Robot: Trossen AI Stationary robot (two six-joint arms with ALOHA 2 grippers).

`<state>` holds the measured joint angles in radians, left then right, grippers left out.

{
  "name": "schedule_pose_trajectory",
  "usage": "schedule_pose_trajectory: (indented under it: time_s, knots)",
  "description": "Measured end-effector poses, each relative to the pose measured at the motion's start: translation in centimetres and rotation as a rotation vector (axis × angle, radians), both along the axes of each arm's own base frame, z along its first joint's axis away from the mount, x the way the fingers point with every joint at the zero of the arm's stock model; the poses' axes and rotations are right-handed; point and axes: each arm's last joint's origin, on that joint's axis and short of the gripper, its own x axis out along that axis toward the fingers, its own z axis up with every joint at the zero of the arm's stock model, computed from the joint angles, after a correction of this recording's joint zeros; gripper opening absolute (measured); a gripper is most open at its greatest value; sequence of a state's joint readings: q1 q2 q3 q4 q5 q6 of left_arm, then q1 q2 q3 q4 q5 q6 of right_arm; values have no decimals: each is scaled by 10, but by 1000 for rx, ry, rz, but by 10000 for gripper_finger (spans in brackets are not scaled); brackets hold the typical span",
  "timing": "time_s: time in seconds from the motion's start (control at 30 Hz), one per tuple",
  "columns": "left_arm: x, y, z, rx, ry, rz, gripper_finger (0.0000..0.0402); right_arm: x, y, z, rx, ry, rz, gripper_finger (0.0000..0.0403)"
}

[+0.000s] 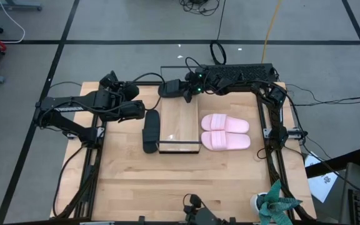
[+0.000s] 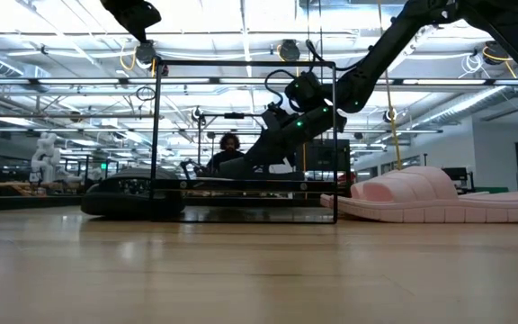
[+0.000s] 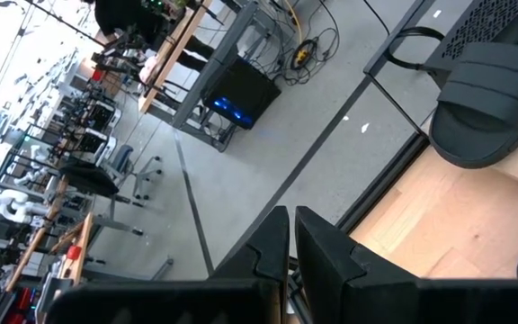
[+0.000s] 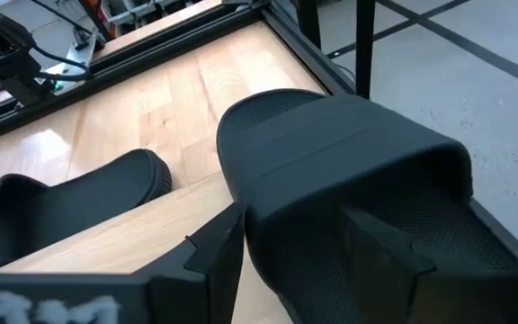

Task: Pick and place slides into the shelf
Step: Put the left black slide on the shelf

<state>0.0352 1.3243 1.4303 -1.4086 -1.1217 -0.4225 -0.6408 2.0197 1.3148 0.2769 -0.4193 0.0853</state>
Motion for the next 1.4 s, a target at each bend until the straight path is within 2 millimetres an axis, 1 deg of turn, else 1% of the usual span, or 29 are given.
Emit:
schedule_pose_trajectory:
  time_s: [0.3, 0.43, 0.57, 0.73, 1.13, 1.23, 1.4]
  knots:
    - [0, 0, 0, -4, -4, -1, 31, 4, 7, 0, -1, 7, 10, 162]
    - [0, 0, 0, -5, -5, -1, 31, 5, 7, -1, -32, 26, -33, 162]
    - [0, 0, 0, -5, -5, -2, 31, 5, 7, -1, -25, 27, -51, 162]
    - [0, 0, 0, -5, -4, -2, 31, 8, 11, 0, -58, 45, -90, 162]
    - [0, 0, 0, -6, -4, -2, 31, 9, 11, -1, -83, 62, -103, 162]
    - [0, 0, 0, -6, -5, -1, 31, 9, 11, -1, -83, 63, -104, 167]
    - [0, 0, 0, -6, -5, -2, 31, 8, 11, -1, -82, 65, -106, 191]
